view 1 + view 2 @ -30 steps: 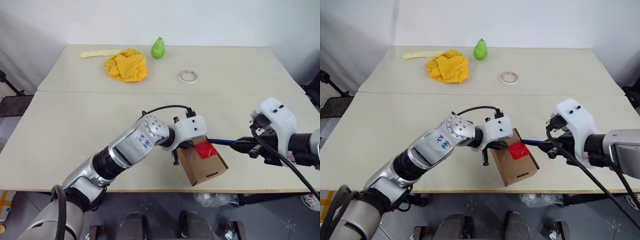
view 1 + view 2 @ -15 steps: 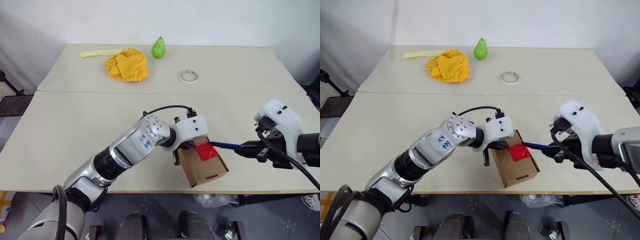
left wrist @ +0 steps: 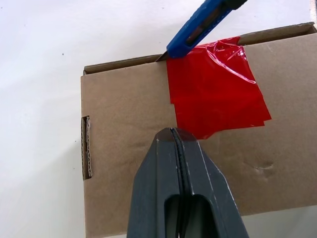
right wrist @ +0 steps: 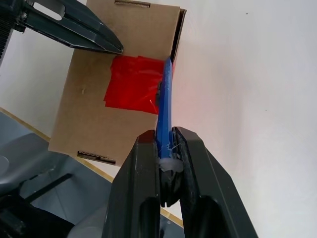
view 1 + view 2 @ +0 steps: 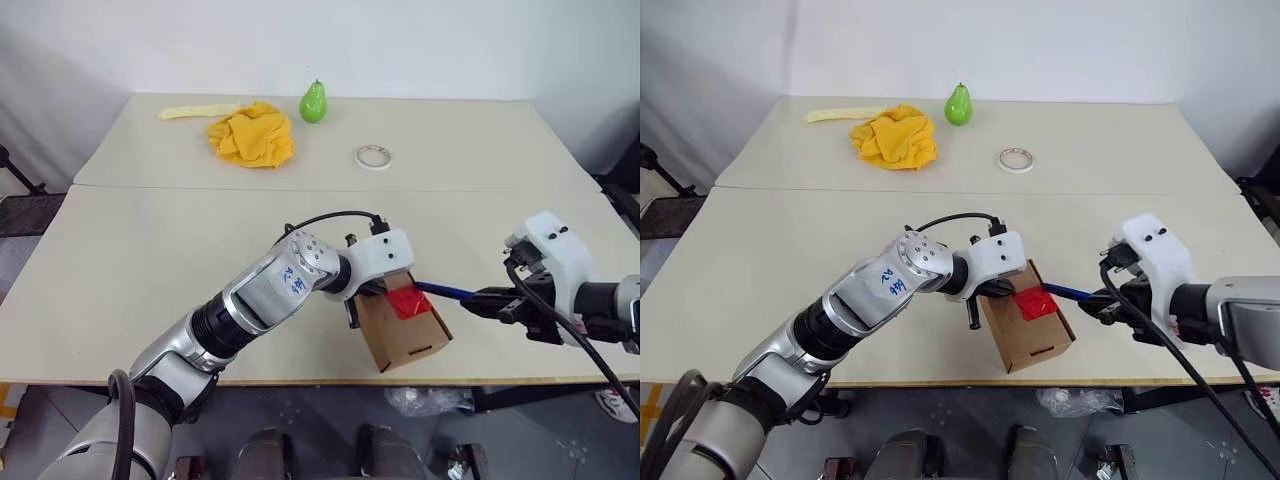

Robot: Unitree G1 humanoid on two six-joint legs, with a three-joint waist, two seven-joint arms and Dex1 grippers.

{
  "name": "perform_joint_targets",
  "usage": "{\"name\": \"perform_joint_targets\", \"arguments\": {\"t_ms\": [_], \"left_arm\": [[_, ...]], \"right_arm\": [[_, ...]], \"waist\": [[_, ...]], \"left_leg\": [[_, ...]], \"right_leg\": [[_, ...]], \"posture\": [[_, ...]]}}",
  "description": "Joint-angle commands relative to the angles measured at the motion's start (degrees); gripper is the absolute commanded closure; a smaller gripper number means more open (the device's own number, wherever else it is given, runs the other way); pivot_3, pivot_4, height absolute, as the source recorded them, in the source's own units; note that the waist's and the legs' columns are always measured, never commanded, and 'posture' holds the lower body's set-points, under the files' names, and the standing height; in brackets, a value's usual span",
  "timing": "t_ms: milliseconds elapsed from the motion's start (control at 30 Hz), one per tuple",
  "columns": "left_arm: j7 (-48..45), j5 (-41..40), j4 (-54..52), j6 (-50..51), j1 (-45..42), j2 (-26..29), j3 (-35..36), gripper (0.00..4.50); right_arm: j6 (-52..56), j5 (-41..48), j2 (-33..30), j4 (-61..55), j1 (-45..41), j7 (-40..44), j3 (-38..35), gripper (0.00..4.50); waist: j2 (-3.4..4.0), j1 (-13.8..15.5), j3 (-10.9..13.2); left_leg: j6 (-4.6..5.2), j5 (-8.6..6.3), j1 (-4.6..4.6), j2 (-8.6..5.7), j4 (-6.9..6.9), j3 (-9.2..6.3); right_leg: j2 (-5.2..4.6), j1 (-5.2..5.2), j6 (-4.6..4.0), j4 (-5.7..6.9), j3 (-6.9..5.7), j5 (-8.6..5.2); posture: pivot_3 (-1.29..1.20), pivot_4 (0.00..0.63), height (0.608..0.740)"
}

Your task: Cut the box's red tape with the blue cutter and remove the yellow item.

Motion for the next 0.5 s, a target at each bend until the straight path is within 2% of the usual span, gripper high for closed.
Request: {"name": "perform_joint_targets", "arguments": {"t_ms": [33,167,500], "left_arm": [[0.72,0.74,4.12,3.02,2.88,0.55,-3.42,4.5],[0.96,0.82,3.89,3.02,3.26,0.47,-3.31,4.5],[1.22,0.81,3.38,3.08,3.73,0.54,-3.25,4.5]], "right_arm": [[2.78,2.32,0.63,-1.46,1.71,5.11,0.56,4.36],[6.25,2.32,-0.45,1.36,3.04,9.37,-0.91,4.36],[20.48,2.32,-11.59,9.19,0.62,24.27,-0.65,4.36]], "waist": [[0.01,0.01,-0.02],[0.01,0.04,-0.02],[0.12,0.13,-0.06]], "left_leg": [[0.0,0.0,0.0,0.0,0.0,0.0],[0.01,-0.01,-0.01,0.0,-0.01,0.0],[0.03,-0.06,-0.07,0.01,-0.14,0.0]], "right_leg": [[0.0,0.0,0.0,0.0,0.0,0.0],[0.0,0.0,0.0,-0.01,-0.02,0.0],[-0.03,-0.11,-0.02,-0.11,-0.02,-0.02]], "posture": [[0.0,0.15,0.74],[0.0,0.15,0.74],[0.0,0.15,0.74]]}}
